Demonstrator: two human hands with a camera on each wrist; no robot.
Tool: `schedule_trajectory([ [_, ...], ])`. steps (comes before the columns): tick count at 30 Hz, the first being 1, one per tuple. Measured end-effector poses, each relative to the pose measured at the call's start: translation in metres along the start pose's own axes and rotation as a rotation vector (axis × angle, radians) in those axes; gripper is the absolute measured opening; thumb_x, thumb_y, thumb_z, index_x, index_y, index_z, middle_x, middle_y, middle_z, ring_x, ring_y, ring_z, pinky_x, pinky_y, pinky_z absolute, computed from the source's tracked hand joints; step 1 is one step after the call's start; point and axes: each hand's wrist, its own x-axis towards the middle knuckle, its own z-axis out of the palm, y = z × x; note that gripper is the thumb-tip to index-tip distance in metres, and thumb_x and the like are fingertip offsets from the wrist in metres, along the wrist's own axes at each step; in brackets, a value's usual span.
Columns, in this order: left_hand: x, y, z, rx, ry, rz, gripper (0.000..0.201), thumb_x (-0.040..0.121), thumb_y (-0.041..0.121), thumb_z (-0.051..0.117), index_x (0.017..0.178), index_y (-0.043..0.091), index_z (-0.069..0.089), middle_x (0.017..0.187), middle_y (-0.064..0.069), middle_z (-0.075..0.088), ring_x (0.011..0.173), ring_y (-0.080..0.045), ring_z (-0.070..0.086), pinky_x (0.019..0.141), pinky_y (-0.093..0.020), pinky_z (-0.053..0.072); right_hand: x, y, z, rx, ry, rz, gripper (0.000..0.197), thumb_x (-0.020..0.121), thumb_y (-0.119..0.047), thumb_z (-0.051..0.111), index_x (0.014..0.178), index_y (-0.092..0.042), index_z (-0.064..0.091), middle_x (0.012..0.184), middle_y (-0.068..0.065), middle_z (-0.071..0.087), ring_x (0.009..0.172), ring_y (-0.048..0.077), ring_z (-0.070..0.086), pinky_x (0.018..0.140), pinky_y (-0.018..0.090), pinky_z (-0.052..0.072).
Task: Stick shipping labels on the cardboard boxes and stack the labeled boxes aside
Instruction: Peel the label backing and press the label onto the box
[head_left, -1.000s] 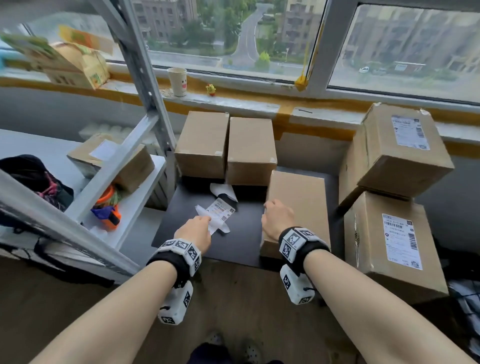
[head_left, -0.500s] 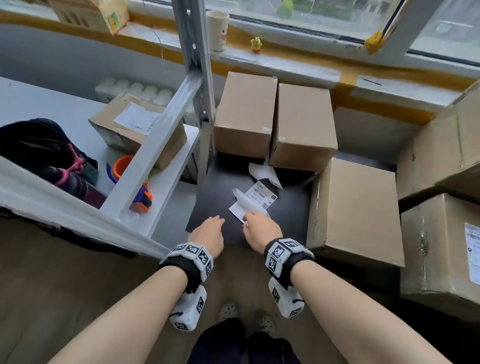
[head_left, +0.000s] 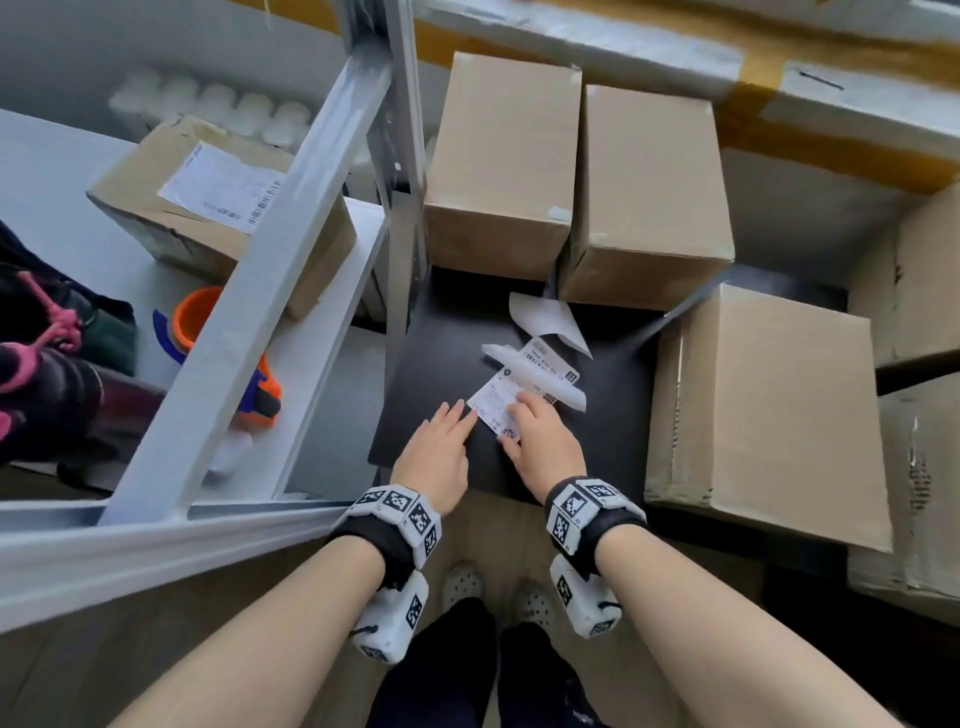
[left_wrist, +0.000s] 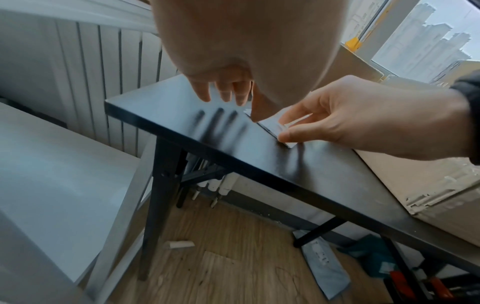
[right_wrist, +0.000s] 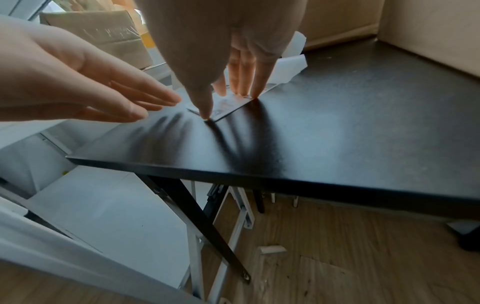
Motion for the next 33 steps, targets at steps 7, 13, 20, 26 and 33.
schedule_trajectory([
  [7,0.006,0.005,0.002,-0.227,0.073,-0.015,0.05,0.097,0.005,0.034,0.146,0.015,0.029,0.155,0.002,0.025,0.146,-0.013,0.015,0.116,-0.022,0.013,0.0,0.002,0.005,-0.042,-0.012,-0.007,0.037,0.095,-0.023,0.048,0.127,-0.004,0.049,0.145,0.005,0.038,0.131,0.021,0.04,0.087,0.039,0.049],
  [13,0.007,0.015,-0.009,-0.402,0.214,-0.13,0.045,0.095,0.009,0.042,0.139,0.016,0.037,0.142,0.0,0.044,0.131,-0.017,0.04,0.105,-0.029,0.034,-0.003,0.001,-0.004,-0.036,0.057,0.009,0.027,0.1,-0.022,0.038,0.105,-0.003,0.056,0.111,0.009,0.058,0.099,0.031,0.057,0.074,0.039,0.045],
  [20,0.011,0.034,-0.026,-0.464,0.088,-0.11,0.038,0.093,0.01,0.046,0.128,0.018,0.057,0.125,-0.003,0.063,0.116,-0.02,0.057,0.102,-0.03,0.042,-0.014,-0.004,-0.041,0.203,0.182,0.118,0.027,0.098,-0.029,0.043,0.099,-0.009,0.061,0.096,0.012,0.067,0.087,0.034,0.061,0.074,0.036,0.045],
  [26,0.011,0.065,-0.05,-0.618,0.089,-0.052,0.041,0.088,0.006,0.053,0.126,0.017,0.06,0.125,-0.006,0.064,0.112,-0.019,0.061,0.099,-0.034,0.048,-0.017,-0.003,-0.08,0.459,0.259,0.115,0.02,0.092,-0.024,0.054,0.092,-0.011,0.069,0.092,0.011,0.071,0.088,0.029,0.063,0.078,0.034,0.047],
  [33,0.006,0.105,-0.079,-0.785,0.2,0.049,0.037,0.084,0.006,0.064,0.12,0.014,0.064,0.107,0.002,0.069,0.098,-0.012,0.066,0.094,-0.031,0.051,-0.023,-0.001,-0.12,0.745,0.304,0.049,0.018,0.092,-0.014,0.055,0.097,-0.006,0.071,0.087,0.004,0.069,0.08,0.014,0.063,0.072,0.021,0.051],
])
